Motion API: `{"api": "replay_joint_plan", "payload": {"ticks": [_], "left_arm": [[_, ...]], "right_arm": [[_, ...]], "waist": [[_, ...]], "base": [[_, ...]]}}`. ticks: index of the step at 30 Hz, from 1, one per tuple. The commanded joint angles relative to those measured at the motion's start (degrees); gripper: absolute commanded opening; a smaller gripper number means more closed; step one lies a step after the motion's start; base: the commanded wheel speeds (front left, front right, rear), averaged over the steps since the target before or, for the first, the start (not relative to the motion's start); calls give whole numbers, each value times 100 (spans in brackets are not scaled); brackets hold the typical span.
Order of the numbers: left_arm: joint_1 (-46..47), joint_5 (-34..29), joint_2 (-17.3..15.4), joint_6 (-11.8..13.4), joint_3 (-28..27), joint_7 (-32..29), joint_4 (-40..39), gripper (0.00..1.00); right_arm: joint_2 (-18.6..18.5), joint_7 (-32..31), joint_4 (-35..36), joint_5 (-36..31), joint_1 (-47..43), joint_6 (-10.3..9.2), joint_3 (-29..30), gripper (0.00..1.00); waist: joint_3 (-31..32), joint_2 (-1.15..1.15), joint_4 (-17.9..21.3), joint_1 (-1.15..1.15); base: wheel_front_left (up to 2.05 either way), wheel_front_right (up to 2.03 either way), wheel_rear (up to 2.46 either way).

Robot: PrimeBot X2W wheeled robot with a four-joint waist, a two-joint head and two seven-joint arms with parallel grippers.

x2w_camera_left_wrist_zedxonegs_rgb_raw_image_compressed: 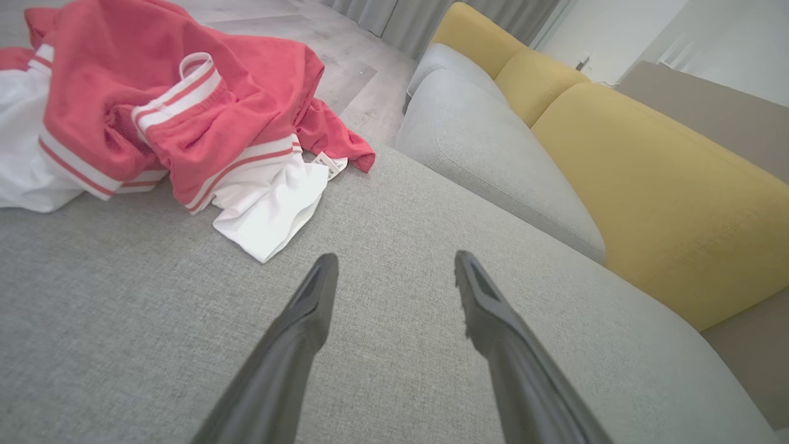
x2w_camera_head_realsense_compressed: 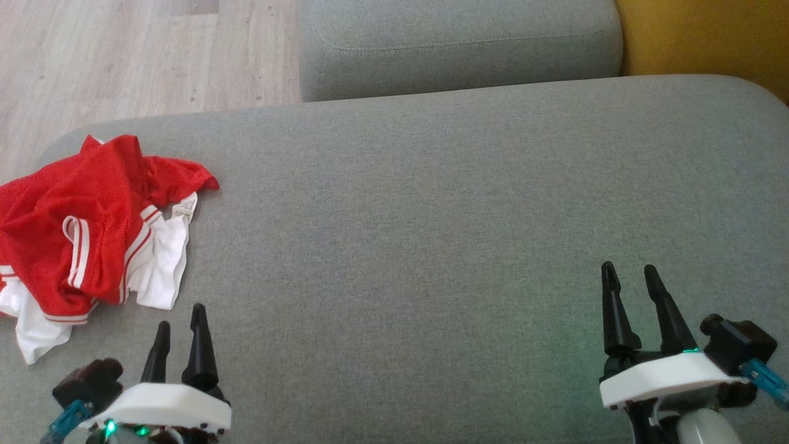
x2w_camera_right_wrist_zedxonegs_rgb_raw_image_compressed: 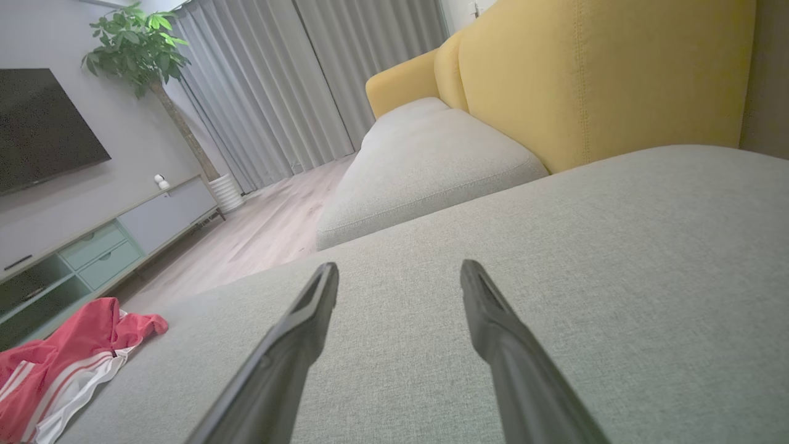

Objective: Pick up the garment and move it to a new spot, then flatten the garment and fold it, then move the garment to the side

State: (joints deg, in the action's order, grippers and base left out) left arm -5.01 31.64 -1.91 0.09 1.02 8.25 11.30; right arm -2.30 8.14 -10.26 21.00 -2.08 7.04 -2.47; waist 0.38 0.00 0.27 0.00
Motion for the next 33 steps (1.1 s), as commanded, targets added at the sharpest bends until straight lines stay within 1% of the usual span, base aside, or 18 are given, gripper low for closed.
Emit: {"api": "replay_joint_plan", "payload": {"ticks": [1, 8, 21, 33], "left_arm": [[153, -184, -81, 30, -121, 94, -212, 100], [119, -661, -85, 76, -113, 212, -226, 100], [26, -1425, -90, 182, -88, 412, -279, 100], [-27, -2190, -96, 258, -52, 614, -350, 100]], "right_arm": [[-47, 100, 236, -201, 129, 32, -108, 100], [-51, 219, 238, -682, 97, 35, -142, 100], [-52, 421, 57, -1195, 24, 39, -90, 100], [-57, 624, 50, -1902, 16, 44, -170, 100]], "waist": [[-2, 0, 0, 0], [-1, 0, -10, 0], [27, 0, 1, 0], [19, 0, 37, 0]], "base": [[0, 0, 0], [0, 0, 0], [0, 0, 0], [0, 0, 0]]}}
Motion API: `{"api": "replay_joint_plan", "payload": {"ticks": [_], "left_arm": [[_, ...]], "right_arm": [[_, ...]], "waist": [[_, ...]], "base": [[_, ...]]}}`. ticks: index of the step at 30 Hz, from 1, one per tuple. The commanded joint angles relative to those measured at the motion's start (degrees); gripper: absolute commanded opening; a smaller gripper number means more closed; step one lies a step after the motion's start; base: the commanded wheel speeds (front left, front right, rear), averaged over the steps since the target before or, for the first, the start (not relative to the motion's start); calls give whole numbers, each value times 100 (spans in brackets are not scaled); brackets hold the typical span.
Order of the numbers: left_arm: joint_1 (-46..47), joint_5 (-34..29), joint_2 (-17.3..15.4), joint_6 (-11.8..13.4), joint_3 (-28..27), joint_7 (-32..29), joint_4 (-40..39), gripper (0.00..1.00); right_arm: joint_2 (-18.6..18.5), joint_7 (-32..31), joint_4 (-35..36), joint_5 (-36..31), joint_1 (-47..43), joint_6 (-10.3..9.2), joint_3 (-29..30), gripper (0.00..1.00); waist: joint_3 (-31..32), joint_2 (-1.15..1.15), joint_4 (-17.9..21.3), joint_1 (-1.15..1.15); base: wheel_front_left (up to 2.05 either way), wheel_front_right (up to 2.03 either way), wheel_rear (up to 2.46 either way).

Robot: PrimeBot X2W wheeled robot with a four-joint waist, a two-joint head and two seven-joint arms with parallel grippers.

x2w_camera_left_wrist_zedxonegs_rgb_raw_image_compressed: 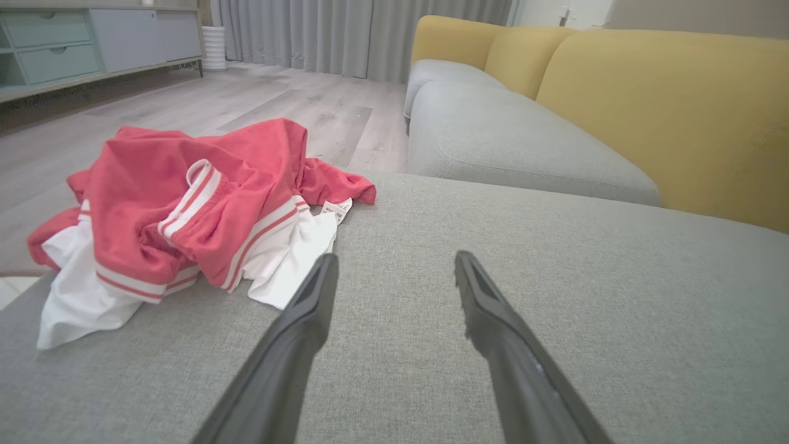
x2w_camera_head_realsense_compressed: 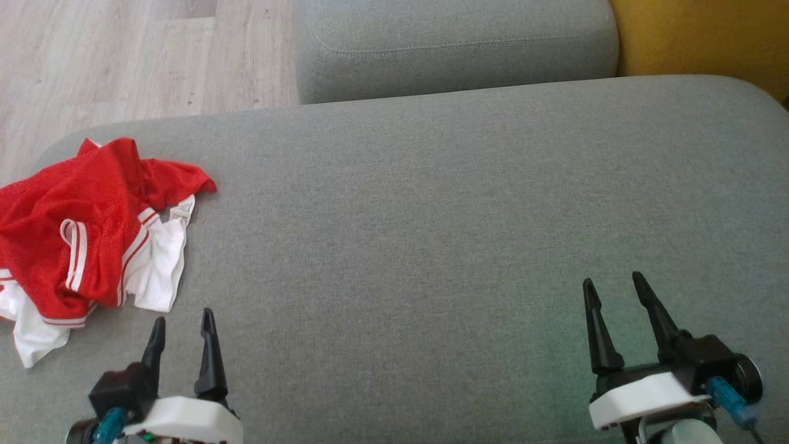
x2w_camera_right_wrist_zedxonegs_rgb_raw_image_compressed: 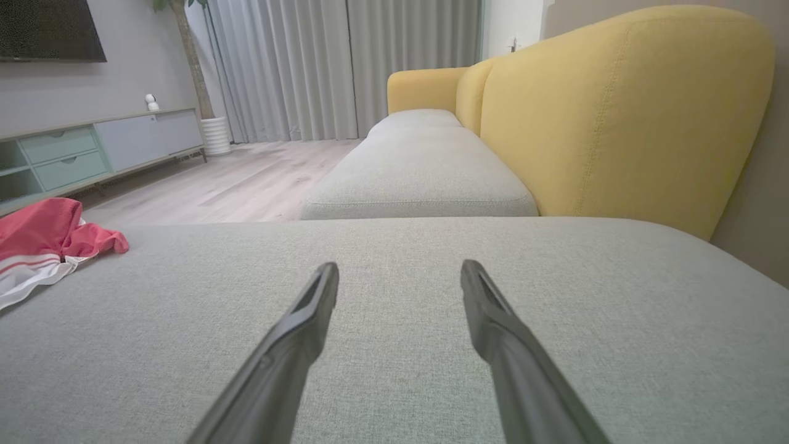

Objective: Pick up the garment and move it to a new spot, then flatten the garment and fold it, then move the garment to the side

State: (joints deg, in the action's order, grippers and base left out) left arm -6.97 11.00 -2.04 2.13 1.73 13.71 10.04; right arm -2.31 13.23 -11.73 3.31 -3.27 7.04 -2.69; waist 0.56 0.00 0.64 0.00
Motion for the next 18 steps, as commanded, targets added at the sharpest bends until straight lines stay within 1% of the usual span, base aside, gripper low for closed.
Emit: {"api": "replay_joint_plan", "payload": {"ticks": [1, 4, 18], "left_arm": [[162, -190, -83, 66, -115, 84, -230, 100], [137, -366, -84, 101, -89, 129, -252, 100], [135, -298, -84, 121, -62, 129, -204, 100]], "right_arm": [[-56, 131, 202, -201, 130, 44, -153, 100], [-57, 177, 220, -381, 119, 45, -165, 100], [-57, 177, 123, -160, 148, 45, -89, 100]], "waist": [[3, 0, 0, 0], [11, 0, -2, 0], [8, 0, -29, 0]], "base": [[0, 0, 0], [0, 0, 0], [0, 0, 0]]}}
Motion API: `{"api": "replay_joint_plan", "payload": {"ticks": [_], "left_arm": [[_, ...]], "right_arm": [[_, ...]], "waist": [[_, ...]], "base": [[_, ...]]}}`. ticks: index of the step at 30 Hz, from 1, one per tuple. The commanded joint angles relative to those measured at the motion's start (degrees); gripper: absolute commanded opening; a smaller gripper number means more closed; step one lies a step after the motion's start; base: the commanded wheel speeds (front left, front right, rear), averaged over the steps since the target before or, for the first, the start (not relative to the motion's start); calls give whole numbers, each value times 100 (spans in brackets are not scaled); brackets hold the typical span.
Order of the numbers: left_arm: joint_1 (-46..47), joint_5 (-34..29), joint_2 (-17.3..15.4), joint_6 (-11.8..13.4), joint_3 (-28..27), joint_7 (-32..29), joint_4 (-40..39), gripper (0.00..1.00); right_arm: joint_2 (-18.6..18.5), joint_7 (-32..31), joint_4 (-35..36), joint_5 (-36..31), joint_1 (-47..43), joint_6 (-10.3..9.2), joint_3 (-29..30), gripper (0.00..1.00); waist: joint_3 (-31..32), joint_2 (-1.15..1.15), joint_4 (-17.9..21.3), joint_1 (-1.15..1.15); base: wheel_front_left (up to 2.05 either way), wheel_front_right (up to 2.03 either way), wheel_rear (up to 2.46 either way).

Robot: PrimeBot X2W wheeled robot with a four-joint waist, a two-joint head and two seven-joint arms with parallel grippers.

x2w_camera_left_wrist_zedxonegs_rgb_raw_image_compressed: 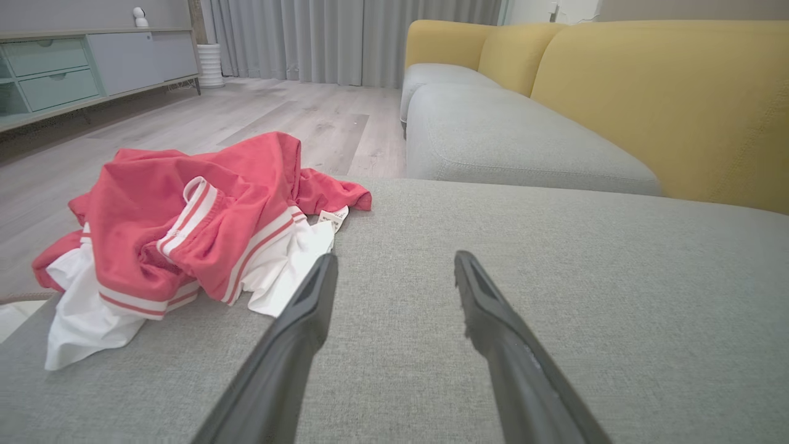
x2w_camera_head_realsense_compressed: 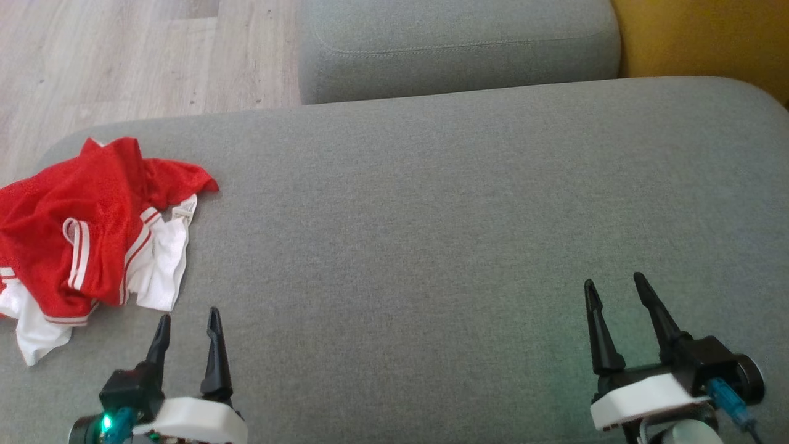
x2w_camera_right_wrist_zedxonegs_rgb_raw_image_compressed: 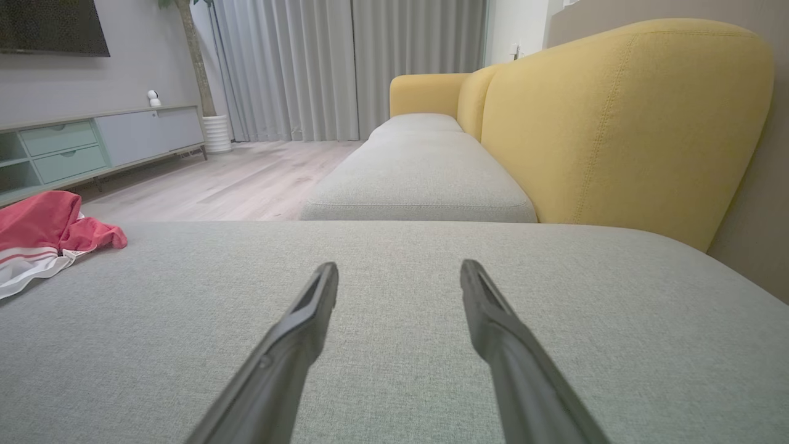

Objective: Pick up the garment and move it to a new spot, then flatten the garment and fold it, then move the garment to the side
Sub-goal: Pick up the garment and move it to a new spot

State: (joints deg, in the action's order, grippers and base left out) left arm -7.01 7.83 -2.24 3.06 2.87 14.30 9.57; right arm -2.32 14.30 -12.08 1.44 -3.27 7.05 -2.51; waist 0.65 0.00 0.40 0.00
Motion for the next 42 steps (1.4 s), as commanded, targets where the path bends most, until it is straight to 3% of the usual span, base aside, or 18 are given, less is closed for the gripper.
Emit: {"api": "replay_joint_plan", "payload": {"ticks": [1, 8, 17, 22, 27, 33, 42], "left_arm": [[143, 21, -64, 28, -169, 70, -156, 100], [210, 1, -64, -16, -106, 70, -115, 100], [85, -21, -66, -41, -218, 70, -80, 100], [-100, -7, -72, -60, -402, 70, -117, 100], [-135, 39, -71, -108, -521, 70, -180, 100], [391, 319, -133, -314, -602, 44, -276, 100], [2208, 816, -824, -564, -941, -1011, 252, 100]], "right_arm": [[-56, 70, 156, 28, 146, 44, -97, 100], [-56, 70, 215, 32, 115, 44, -132, 100], [-56, 70, 198, 160, 94, 44, -417, 100], [-56, 70, 134, 212, 143, 44, -564, 100], [-56, 70, 118, 208, 168, 44, -658, 100], [-56, 70, 157, 29, 311, 44, -715, 100], [-506, 70, 307, -224, 955, 44, -854, 100]], "waist": [[-1, 0, -16, 0], [40, 0, -421, 0], [172, 0, -1762, 0], [201, 0, -2179, 0], [137, 0, -2208, 0], [-329, 0, -1927, 0], [-1498, 0, -1452, 0]], "base": [[0, 0, 0], [0, 0, 0], [0, 0, 0], [0, 0, 0], [0, 0, 0], [0, 0, 0], [0, 0, 0]]}}
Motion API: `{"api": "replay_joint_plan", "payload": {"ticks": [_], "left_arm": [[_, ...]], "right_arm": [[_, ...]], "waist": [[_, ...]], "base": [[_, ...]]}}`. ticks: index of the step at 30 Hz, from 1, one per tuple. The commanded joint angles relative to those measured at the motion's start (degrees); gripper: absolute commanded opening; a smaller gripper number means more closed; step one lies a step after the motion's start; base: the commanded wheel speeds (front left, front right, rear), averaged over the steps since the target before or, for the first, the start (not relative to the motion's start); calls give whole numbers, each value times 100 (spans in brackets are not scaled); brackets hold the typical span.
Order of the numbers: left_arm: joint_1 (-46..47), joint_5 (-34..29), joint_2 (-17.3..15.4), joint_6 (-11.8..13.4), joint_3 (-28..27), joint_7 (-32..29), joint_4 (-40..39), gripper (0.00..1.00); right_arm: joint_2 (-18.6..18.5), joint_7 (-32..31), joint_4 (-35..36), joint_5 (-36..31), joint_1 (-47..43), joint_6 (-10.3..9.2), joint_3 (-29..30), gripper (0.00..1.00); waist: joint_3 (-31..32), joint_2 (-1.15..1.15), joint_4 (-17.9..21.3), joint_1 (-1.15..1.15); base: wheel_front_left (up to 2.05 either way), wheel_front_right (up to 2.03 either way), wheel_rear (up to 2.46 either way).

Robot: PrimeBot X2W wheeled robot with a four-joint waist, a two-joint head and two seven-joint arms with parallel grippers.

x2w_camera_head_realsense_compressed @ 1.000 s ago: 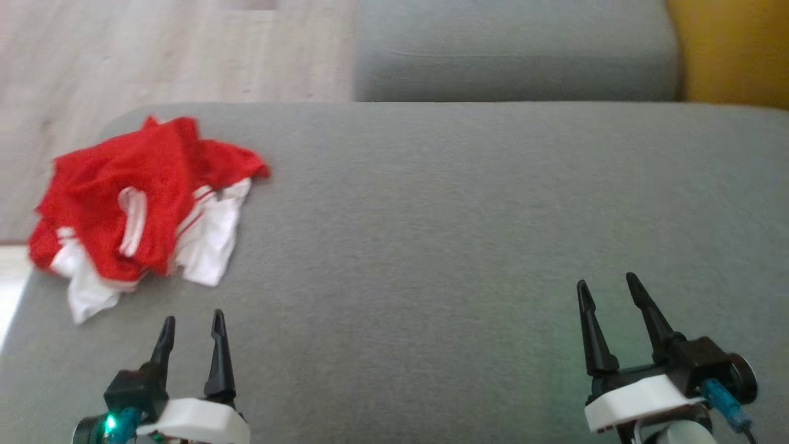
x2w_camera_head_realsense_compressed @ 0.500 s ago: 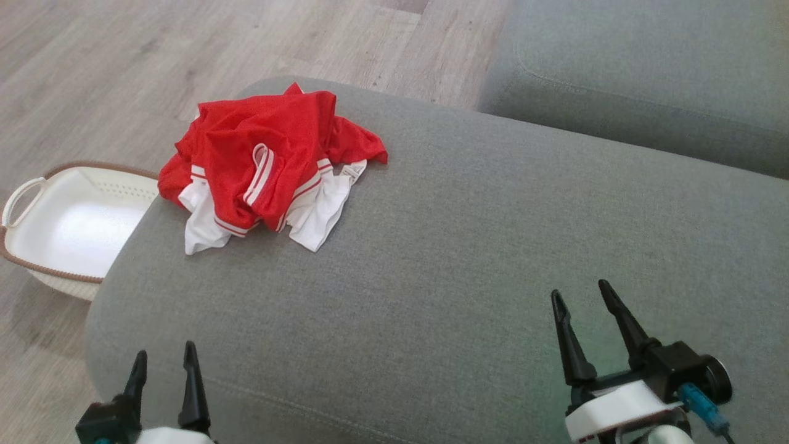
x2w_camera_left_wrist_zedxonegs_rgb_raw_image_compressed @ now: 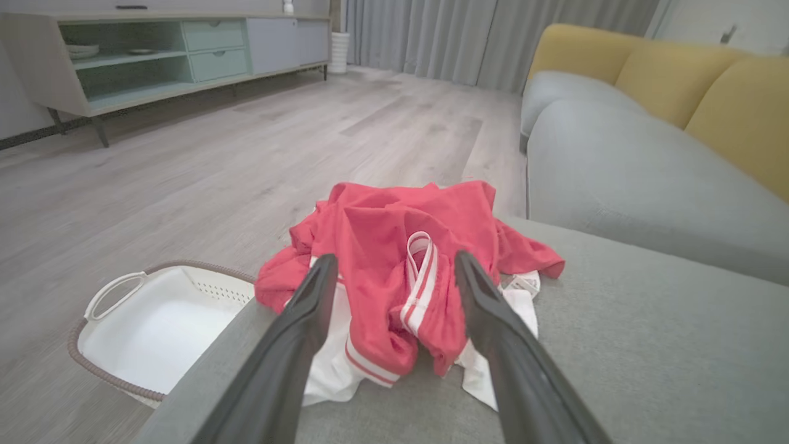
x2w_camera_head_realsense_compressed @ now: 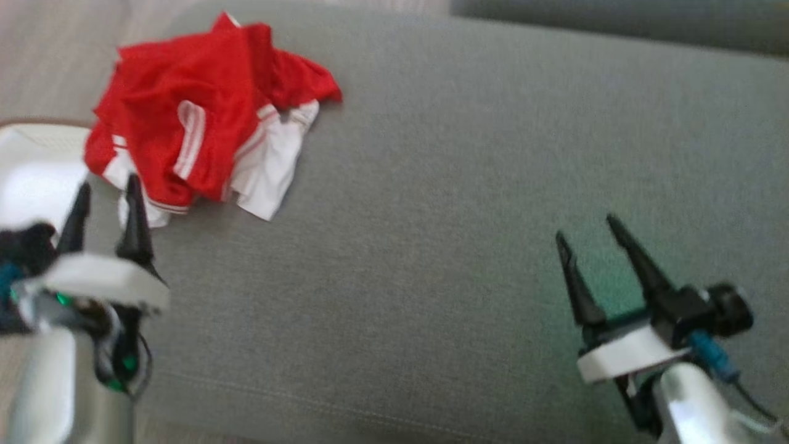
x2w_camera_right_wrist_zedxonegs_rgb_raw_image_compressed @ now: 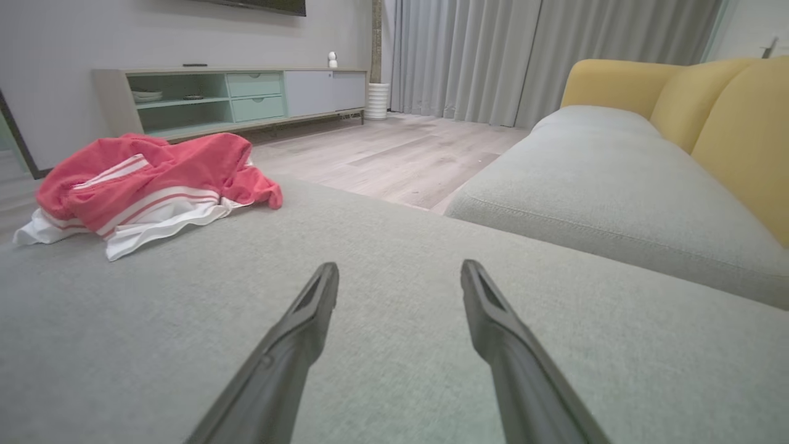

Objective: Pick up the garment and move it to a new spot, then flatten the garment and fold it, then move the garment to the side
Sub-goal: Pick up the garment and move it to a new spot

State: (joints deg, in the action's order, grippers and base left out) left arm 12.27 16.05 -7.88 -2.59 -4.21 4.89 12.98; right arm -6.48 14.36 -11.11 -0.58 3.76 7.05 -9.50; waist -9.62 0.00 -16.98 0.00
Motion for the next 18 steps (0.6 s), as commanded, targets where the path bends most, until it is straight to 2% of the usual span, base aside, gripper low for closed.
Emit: {"api": "replay_joint_plan", "payload": {"ticks": [1, 9, 10, 18], "left_arm": [[478, 58, -318, 1, -274, -220, 59, 100], [2082, 218, -765, -8, -298, -1022, 1627, 100], [2082, 218, -765, -8, -298, -1022, 1627, 100], [3216, 8, -1159, 307, -231, -1258, 3251, 100]], "right_arm": [[-149, 63, 229, -27, 329, 44, -165, 100], [-492, 63, 355, -41, 508, 44, -172, 100], [-492, 63, 355, -41, 508, 44, -172, 100], [-699, 63, 549, -38, 523, 44, -215, 100]], "waist": [[-583, 0, 325, 0], [-1105, 0, 448, 0], [-1105, 0, 448, 0], [-1458, 0, 595, 0]], "base": [[0, 0, 0], [0, 0, 0], [0, 0, 0], [0, 0, 0]]}}
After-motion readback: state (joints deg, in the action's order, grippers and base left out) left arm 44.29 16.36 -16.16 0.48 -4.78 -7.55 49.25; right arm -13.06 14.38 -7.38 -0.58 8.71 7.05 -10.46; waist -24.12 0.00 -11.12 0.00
